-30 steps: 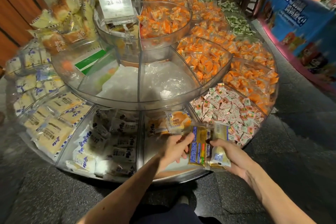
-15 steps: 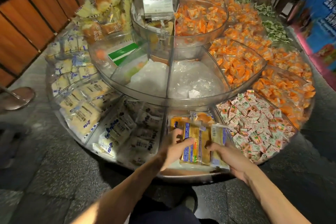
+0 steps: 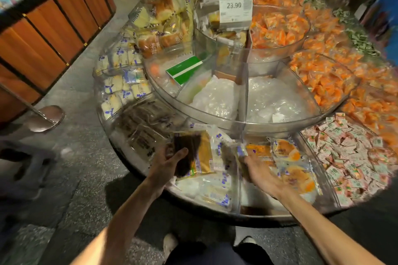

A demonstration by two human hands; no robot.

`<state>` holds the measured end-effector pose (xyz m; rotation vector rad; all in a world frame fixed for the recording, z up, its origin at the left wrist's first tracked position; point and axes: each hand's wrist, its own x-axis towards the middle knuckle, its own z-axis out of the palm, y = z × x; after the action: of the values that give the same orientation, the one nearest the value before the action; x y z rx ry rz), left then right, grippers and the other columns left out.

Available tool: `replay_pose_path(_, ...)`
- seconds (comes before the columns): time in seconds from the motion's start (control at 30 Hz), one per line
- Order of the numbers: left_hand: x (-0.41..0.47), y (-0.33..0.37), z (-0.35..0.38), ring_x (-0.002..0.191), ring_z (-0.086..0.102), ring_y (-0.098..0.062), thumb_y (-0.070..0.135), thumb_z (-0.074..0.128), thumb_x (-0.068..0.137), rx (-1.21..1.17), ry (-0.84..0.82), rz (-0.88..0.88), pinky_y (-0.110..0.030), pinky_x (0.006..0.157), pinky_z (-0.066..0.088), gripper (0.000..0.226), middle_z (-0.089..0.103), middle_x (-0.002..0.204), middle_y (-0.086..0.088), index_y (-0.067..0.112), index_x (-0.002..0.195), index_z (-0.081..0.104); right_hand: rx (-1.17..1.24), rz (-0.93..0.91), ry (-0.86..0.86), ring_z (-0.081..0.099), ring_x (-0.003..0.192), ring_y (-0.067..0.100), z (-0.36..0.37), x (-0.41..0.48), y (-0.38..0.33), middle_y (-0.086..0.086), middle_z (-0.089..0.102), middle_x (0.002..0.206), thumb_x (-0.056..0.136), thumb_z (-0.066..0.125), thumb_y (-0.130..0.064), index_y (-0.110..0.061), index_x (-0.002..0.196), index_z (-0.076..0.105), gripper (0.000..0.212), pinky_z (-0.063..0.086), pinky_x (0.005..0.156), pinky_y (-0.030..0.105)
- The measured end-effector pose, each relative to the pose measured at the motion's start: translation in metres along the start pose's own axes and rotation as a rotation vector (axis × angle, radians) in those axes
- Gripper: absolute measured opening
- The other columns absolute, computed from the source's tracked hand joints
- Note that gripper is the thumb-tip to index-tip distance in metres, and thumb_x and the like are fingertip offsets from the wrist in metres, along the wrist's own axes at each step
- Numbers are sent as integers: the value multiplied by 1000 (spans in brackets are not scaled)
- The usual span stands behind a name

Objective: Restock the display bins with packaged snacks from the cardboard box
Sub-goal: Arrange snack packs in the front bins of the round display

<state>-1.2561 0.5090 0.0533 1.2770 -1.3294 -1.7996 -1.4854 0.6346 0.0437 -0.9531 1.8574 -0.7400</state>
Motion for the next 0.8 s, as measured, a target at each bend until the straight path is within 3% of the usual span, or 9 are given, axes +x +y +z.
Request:
replay_pose_path(0.07,6,4,-29,82,74,-20,14,67,92,12,1,5,-27,61,58,17,76,95,-9,15,109,66,-291,-182,1,49,112,14,18,7,-5,-5,51,124,106,41,-32,-24,138,40,33,39,98,31)
replay_pose_path(0.2,17,4,-63,70,66,-11,7,64,94,92,-47,39,-16,56,52,7,72,70,8,13,98,64,-702,-344,122,58,91,27,54,27,0,7,62,97,88,73,-18,-18,122,40,48,39,75,31)
replay_pose_path(0.27,19,5,-70,66,69,-5,5,62,94,104,-85,33,-15,57,53,11,73,69,10,15,94,62,-874,-291,211,59,104,33,67,31,-6,14,67,112,87,70,-14,-12,127,43,48,44,85,36)
replay_pose_path(0.37,23,5,-77,75,71,-10,10,66,93,143,-96,36,-18,62,55,8,75,78,5,18,94,64,-1081,-115,247,44,129,30,82,35,-13,9,54,142,91,55,-3,-11,145,35,58,34,104,39)
replay_pose_path(0.53,22,11,-84,95,73,-16,22,66,92,201,-222,58,-29,79,58,12,77,101,4,20,104,70,-1031,12,276,41,131,31,92,44,-10,8,52,142,94,49,-2,-12,142,38,51,39,103,39)
replay_pose_path(0.63,22,14,-86,98,73,-20,24,68,90,208,-206,53,-37,86,57,13,77,101,1,17,102,70,-981,54,276,40,131,32,94,52,-3,11,52,141,94,51,-1,-11,142,39,50,44,105,39)
replay_pose_path(0.8,23,11,-94,98,72,-23,41,75,83,256,-245,56,-41,87,57,35,76,101,-2,14,103,69,-861,62,300,41,131,31,101,54,4,14,47,139,91,53,-4,-6,140,44,50,31,114,34)
